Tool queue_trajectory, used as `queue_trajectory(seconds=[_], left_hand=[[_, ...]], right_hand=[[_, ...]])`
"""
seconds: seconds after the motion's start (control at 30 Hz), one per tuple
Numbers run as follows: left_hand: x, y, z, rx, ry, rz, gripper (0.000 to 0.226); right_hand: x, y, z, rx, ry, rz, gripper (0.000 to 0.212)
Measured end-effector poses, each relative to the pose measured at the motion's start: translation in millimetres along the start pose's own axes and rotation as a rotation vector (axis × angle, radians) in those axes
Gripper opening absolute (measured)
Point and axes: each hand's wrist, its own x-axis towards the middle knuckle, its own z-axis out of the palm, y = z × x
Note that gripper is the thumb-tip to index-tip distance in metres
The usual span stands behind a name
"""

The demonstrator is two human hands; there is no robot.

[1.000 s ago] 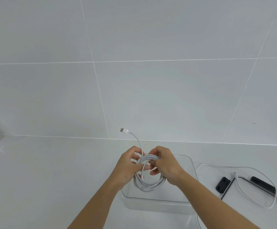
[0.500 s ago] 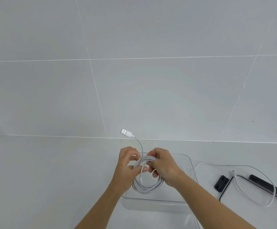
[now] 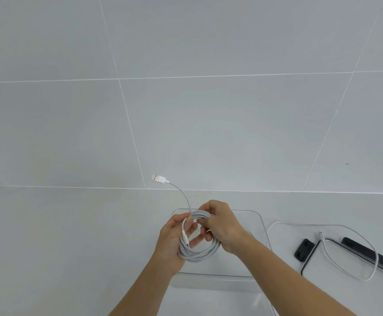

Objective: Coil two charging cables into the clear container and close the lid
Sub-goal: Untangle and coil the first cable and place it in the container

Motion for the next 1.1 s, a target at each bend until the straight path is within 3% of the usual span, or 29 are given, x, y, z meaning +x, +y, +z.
queue_trajectory(seconds=[0.07,0.2,0.33,0.47,0.77,0.87,1.0,1.1], left_hand=[[1.1,-1.1,0.1,-0.054,-0.010,-0.055,0.004],[2.9,4.1,-3.9,-0.014,-0.143,-0.109,0.027],[2.1,3.9,-0.6,0.221,0.067,0.015,0.010],[3.5,1.3,6.7,0.377,0.239,0.075,0.008],[8.7,4.2,5.5,0.480,0.180,0.056,0.009],[11.0,1.3,4.6,0.490,0.132,0.051,0.011],[16.4,-1.7,3.6,0.477,0.158,0.039,0.010],[19.1,-0.3,3.1,0.420,0.194,0.039,0.009]], right_hand=[[0.2,0.3,0.2,0.000,0.005,0.003,0.016],[0.3,4.1,-4.9,0.033,0.022,0.048,0.014],[0.7,10.6,-9.5,0.112,0.041,0.090,0.014],[0.1,14.6,-10.9,0.134,0.025,0.105,0.012],[0.7,16.7,-23.4,0.132,-0.041,0.015,0.028],[0.9,13.6,-24.6,0.188,-0.047,-0.016,0.025],[2.3,15.0,-28.7,0.207,-0.021,-0.033,0.004],[2.9,20.5,-35.5,0.193,-0.036,-0.051,0.012]])
